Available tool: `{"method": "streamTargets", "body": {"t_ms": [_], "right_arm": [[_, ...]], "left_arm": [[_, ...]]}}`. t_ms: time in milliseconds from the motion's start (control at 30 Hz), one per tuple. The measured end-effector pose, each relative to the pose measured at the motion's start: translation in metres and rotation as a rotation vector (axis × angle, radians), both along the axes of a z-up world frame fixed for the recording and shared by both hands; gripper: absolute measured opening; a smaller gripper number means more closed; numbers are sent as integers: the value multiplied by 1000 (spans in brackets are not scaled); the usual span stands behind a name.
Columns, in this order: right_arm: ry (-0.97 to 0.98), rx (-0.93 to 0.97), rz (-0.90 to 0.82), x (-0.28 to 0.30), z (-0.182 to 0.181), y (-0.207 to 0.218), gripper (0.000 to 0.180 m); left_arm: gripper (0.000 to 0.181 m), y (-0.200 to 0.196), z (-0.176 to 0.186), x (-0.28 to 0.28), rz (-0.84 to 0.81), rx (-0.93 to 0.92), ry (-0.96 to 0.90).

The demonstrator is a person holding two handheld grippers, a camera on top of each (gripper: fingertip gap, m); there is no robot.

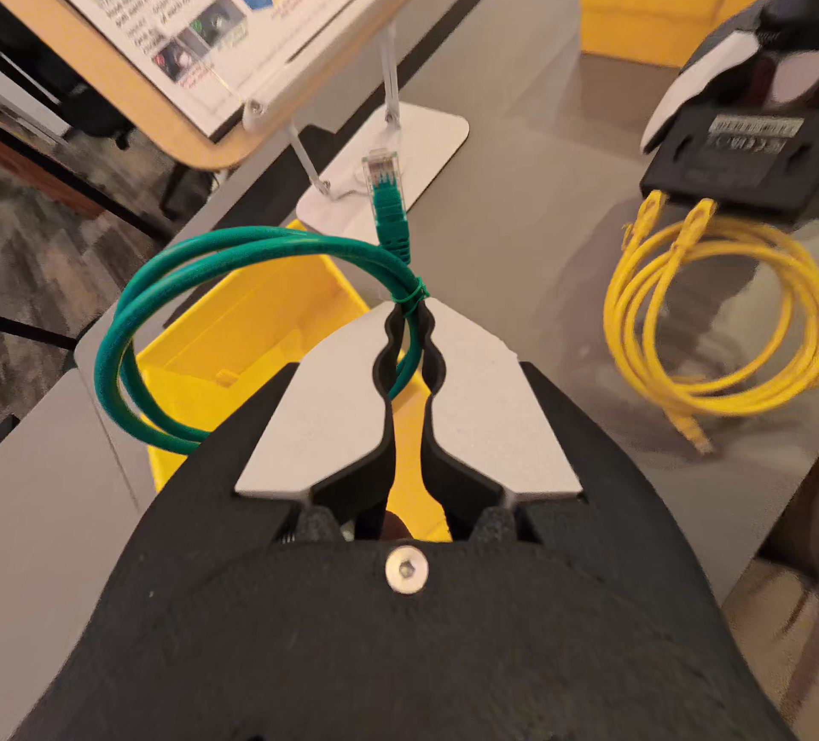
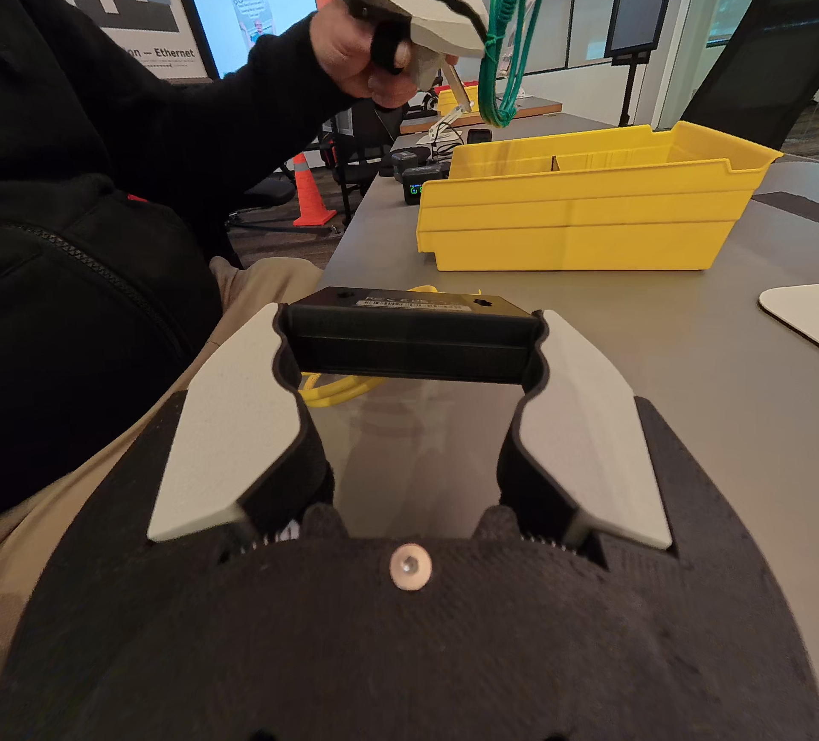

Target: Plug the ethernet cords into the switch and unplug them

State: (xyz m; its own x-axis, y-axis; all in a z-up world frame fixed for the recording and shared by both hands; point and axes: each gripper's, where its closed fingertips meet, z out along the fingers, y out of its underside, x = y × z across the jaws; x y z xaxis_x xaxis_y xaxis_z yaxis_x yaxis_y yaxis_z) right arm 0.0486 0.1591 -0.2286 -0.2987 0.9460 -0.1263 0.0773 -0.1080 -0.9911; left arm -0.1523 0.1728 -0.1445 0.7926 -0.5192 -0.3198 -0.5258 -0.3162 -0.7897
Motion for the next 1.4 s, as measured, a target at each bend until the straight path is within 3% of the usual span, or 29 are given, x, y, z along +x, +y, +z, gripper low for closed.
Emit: {"method": "streamTargets", "body": {"t_ms": [267,433,500,600,667,767,900,1067,1233,1400], "right_arm": [[1,2,2,0,0,-1,100],[-3,5,1,2,-1,-1,100],[-4,7,1,2,-1,-1,100],[-5,10,1,2,-1,-1,100],[-7,11,1,3,-1,-2,100],[-11,13,1,3,-2,-2,100],[-19,19,6,2,-3,-3,100],[-22,20,8,2,-4,-3,100],[-31,28,12,1,-5,-4,100],[-32,31,12,1,-5,-5,100]], "left_arm": [[6,15,-33,93,27,61,-34],[6,62,-45,106,119,121,-102],[6,80,-54,114,127,63,-193],[6,103,-83,113,146,13,-152],[6,102,-113,125,107,-165,-210],[6,99,-133,122,95,-195,-136],[32,85,-129,116,51,-200,-66],[37,61,-110,82,176,-183,-158],[45,34,-145,64,299,-265,-110],[68,33,-166,63,420,-325,-300]]}}
